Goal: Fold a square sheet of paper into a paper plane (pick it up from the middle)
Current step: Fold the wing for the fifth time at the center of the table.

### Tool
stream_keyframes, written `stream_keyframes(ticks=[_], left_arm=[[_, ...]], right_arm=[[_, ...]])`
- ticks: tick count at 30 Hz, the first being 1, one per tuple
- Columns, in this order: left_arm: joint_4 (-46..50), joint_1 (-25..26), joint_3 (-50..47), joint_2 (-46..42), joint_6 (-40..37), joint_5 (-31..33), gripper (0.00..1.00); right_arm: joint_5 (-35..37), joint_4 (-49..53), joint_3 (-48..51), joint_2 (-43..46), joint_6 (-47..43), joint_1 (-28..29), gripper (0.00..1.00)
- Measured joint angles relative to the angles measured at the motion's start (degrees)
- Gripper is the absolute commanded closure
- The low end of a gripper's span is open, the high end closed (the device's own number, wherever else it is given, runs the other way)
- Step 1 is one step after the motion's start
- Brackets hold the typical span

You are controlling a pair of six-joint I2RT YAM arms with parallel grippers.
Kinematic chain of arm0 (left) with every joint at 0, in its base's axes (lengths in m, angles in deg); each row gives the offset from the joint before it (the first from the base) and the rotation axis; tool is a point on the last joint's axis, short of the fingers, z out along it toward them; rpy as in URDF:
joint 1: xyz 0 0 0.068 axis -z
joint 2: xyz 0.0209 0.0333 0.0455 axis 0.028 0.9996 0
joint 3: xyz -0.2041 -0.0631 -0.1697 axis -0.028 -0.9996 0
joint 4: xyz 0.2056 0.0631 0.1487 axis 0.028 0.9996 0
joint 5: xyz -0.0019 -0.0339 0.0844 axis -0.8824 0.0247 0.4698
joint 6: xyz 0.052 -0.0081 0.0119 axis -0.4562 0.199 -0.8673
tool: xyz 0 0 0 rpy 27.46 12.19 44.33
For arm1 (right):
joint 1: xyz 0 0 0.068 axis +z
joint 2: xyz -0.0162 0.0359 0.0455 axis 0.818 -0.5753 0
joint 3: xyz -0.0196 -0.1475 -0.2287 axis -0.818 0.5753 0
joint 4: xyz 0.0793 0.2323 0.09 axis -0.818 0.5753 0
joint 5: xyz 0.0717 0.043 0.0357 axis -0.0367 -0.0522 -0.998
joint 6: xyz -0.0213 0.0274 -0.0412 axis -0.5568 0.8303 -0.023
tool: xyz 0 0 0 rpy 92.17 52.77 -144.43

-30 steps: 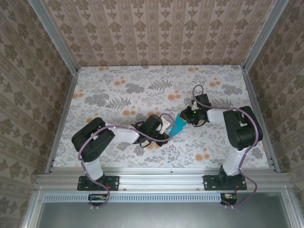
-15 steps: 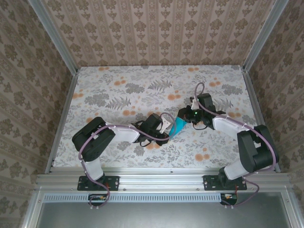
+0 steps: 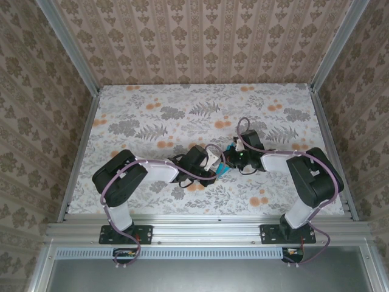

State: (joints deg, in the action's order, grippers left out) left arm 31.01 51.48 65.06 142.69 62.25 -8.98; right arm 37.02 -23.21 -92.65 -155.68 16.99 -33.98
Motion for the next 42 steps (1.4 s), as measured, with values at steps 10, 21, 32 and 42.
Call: stream_keyframes(ticks=[10, 21, 32, 42], left_arm=[[0.0, 0.0, 0.0, 0.0, 0.0, -0.1, 1.0], [-2.3, -0.3, -1.7, -0.5, 0.0, -0.7, 1.0], [-2.4, -0.4, -3.2, -1.7, -0.2, -1.0, 1.0], [-2.3, -0.5, -3.2, -1.7, -0.4, -1.2, 1.0]], right_arm=[[2.8, 3.0, -5.5, -7.5, -4.0, -0.7, 0.9], [-0.3, 7.0, -9.4, -10.3, -6.1, -2.1, 0.9], [0.4, 8.4, -13.7, -12.8, -6.6, -5.7, 0.88], [-1.4, 11.5, -18.2, -15.8, -7.3, -7.9, 0.87]])
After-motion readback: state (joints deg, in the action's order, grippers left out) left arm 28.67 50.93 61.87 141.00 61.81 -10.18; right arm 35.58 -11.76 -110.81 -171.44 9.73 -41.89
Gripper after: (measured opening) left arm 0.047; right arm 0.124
